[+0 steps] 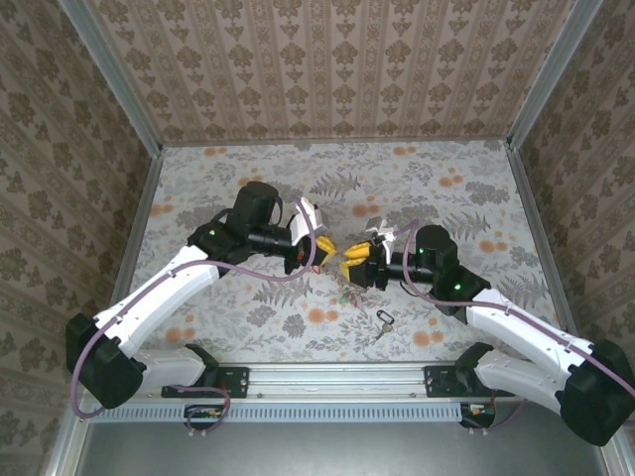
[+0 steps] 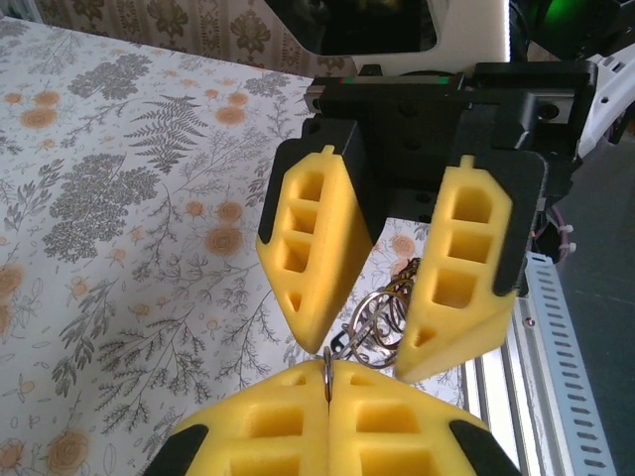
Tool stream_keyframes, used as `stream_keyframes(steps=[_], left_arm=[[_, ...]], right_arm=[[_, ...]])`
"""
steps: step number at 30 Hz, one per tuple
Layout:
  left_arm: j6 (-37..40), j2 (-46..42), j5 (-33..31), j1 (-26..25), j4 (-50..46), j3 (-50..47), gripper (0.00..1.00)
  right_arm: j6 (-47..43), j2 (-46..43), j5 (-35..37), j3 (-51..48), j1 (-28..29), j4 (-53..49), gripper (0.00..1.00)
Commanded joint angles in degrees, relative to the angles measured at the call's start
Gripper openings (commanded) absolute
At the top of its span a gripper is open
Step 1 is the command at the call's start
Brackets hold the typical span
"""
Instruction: Put the keys on the keyring
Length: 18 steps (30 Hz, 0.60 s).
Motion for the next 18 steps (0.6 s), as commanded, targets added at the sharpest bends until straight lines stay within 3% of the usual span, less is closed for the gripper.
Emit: stream_keyframes(steps=[1,8,13,18], left_arm=[[1.72,-0.21,0.80,-0.07,1.07,2.80,0.00],[1.89,0.19,0.40,-0.55,0.32,3.75,0.00],[2.28,0.36,-1.18,-1.08,-1.24,4.75,0.00],[3.04,1.70,-8.49,-2.31,-5.49,7.07,0.00]], right_arm=[[-2.38,-1.12,4.59,-0.86,0.33,-1.45,0.34],[-4.61,-0.59,4.97,-0.96,0.41,-2.67,0.19],[-5.77,-0.58,5.89,-0.58,0.51,-3.44,0.00],[-6.00,-4.29,10.44,-1.73,0.59,-2.87,0.00]])
